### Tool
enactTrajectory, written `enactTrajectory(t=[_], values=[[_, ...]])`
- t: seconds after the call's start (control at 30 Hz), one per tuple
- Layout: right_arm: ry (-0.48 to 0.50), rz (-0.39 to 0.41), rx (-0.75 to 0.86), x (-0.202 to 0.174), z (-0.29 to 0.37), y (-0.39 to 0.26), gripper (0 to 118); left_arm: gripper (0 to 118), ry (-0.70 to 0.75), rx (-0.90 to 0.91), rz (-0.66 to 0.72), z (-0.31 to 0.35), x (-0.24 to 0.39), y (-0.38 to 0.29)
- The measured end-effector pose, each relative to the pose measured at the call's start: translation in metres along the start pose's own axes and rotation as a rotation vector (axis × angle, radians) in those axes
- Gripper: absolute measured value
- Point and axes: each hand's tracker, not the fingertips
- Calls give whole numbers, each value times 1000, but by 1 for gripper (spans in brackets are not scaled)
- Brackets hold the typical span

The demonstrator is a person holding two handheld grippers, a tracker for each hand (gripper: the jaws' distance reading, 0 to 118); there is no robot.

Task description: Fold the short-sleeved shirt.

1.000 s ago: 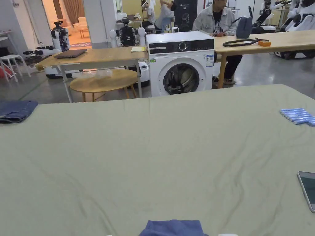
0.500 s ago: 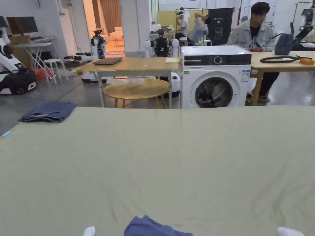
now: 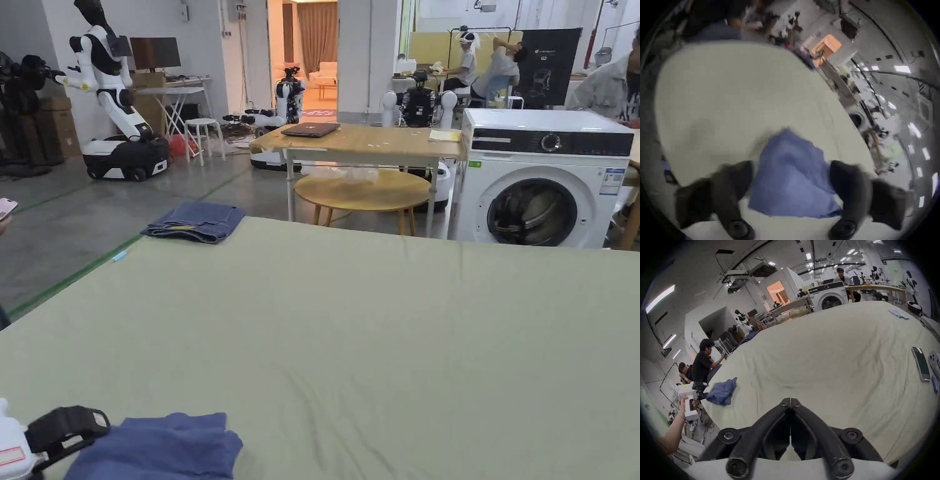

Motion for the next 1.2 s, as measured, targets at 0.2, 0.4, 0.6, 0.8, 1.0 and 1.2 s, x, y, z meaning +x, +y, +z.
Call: enactTrajectory(t=[0.2, 0.4, 0.6, 0.8, 1.0, 1.2], values=[[-40, 39, 25, 2, 4, 3, 0, 62, -280, -6, -76, 44, 57, -34], [-97, 77, 109, 1, 28, 11, 0, 0, -345, -172, -376, 36, 168, -130], [-259, 169, 325, 4, 79, 33, 0, 0, -324, 141, -671, 60, 266, -191], [-384, 209, 604, 5, 131, 62, 0, 0, -328, 416, -798, 104, 331, -220], [-417, 239, 822, 0, 163, 75, 0, 0, -380, 523, -767, 131, 356, -226], [-402, 256, 808, -2, 158, 77, 0, 0, -389, 563, -807, 141, 365, -237]])
